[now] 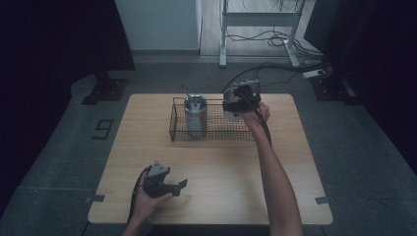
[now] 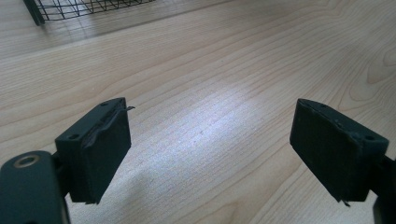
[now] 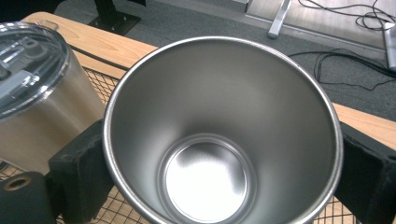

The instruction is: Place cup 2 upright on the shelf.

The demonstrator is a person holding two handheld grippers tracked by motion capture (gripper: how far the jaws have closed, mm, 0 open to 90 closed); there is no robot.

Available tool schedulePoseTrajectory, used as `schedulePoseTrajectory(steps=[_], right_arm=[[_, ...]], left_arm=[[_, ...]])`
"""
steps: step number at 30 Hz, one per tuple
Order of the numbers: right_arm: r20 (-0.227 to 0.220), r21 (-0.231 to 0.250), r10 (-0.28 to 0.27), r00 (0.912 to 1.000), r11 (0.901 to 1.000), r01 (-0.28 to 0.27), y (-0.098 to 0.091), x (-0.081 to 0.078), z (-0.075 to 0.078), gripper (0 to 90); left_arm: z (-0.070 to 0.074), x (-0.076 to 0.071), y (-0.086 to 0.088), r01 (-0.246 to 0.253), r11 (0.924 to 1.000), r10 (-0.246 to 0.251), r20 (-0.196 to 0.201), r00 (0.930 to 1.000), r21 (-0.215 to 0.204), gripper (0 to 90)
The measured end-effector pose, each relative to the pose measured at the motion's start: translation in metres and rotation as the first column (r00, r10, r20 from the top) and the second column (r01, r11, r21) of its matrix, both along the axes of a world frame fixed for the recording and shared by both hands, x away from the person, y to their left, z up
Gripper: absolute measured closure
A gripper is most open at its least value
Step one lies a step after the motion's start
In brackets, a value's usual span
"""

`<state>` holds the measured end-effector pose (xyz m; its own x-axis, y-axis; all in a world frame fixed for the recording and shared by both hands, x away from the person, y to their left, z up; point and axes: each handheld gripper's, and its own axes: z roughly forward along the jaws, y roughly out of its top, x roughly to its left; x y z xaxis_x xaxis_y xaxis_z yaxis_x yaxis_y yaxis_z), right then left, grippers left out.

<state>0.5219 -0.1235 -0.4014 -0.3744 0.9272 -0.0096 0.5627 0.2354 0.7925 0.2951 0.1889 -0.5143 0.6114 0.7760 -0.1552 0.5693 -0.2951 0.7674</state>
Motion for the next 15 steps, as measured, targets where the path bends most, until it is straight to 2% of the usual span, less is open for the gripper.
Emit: schedulePoseTrajectory(steps=[15], right_arm=[[-0.038,0.002,-0.015,0.9992,0.9999,0.015,-0.006,0.007,-0.019,6.9]], left_arm=[[-0.002,0.0,-0.002,0.009,0.9999,-0.009,-0.004,1.0,0.012,12.7]])
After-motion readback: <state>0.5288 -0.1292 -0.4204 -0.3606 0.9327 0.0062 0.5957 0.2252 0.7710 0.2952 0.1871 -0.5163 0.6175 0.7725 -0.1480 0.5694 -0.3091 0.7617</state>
